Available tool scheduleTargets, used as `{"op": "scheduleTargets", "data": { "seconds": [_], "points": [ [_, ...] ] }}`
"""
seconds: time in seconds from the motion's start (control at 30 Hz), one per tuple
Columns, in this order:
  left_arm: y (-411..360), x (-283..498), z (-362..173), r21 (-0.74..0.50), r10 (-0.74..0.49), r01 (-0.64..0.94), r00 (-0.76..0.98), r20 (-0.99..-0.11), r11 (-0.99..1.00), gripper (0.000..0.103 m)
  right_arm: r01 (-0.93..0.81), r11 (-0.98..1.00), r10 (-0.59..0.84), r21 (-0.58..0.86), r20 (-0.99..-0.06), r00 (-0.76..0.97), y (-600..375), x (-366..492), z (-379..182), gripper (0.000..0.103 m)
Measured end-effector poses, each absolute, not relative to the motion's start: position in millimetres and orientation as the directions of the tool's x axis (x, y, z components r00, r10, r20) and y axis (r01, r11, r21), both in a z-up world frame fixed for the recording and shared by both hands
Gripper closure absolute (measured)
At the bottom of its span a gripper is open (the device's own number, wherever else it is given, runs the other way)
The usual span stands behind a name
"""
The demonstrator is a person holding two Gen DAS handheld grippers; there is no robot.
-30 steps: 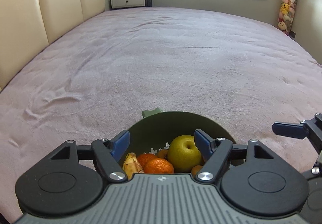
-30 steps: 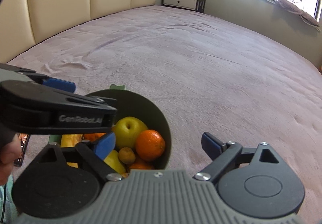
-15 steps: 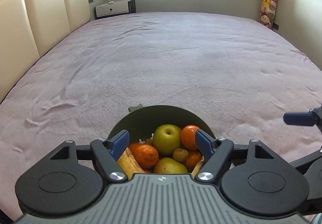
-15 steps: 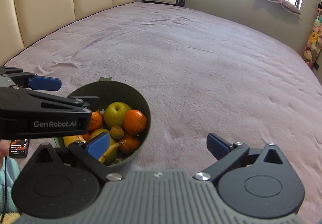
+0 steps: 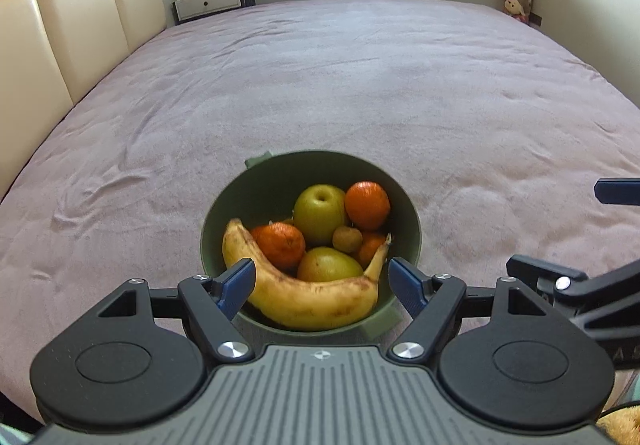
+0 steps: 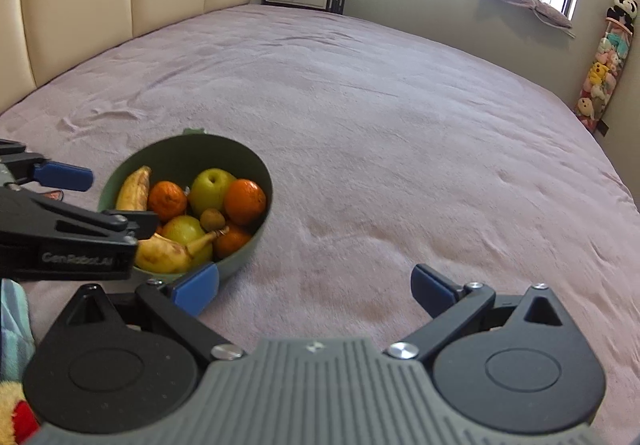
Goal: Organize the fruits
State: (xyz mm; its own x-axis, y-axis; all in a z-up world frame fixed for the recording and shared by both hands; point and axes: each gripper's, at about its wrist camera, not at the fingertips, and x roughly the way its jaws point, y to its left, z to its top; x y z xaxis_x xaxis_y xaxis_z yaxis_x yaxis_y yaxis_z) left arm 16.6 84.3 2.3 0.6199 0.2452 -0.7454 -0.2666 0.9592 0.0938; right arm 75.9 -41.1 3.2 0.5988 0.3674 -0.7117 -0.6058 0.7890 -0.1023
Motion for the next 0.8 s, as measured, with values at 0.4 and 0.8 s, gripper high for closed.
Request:
{"op": "scheduleTargets", "data": {
  "seconds": [0.4,0.8],
  "points": [
    [76.8,22.3,-13.5,0.076,0.229,-0.276,0.579,-0.782,0.958,0.014,-0.537,0.843,0.336,-0.035,-0.746,0.575,-52.6,94.0,-17.1,0.004],
    [80.5,23.1,-9.3,0.081,0.252,-0.302,0.587,-0.769,0.950,0.014,-0.537,0.843,0.344,-0.025,-0.743,0.574,-53.8,91.7,-14.8,0.004]
  ]
}}
